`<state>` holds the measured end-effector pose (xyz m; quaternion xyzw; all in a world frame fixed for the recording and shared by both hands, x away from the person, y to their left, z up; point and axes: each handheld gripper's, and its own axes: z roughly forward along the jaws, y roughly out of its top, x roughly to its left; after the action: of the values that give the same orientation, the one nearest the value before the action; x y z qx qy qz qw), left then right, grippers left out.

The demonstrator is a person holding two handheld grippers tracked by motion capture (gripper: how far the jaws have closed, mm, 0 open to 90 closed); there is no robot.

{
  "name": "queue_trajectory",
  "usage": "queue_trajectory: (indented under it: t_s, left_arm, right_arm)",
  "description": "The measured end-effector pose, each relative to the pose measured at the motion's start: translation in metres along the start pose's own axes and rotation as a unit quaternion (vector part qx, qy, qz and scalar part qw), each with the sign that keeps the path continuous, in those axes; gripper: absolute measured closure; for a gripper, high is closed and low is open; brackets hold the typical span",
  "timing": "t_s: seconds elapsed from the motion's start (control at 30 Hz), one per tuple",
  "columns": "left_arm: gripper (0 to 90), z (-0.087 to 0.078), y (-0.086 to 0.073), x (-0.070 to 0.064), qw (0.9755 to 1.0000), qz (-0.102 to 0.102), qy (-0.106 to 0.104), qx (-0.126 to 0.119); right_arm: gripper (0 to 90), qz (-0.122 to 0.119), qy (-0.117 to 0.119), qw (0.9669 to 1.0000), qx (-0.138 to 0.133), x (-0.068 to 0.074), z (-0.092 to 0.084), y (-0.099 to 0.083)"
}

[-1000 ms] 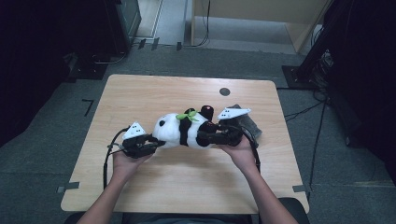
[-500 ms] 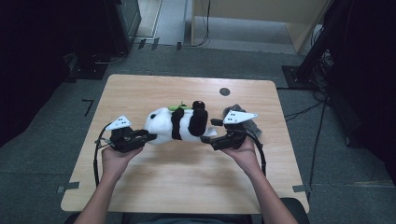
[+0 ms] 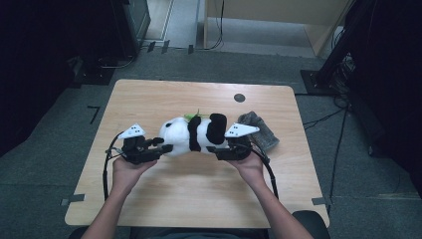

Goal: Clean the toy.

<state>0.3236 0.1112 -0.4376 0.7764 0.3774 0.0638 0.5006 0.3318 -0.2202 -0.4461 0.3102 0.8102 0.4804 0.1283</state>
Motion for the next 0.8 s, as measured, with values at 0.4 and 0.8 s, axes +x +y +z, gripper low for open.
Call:
queue_trajectory:
  t_s: [0.4,0.8]
  left_arm:
    - [29.5,0.0,-0.022,0.006,0.9957,0.079,0.01,-0.047]
    - [13.4,0.021,-0.034,-0.012,0.9931,0.097,0.033,-0.058]
  right_arm:
    - [44.5,0.086,-0.014,0.9961,0.012,-0.025,-0.022,0.002]
    - [43.6,0.117,0.059,0.9911,0.023,-0.003,-0.023,0.007]
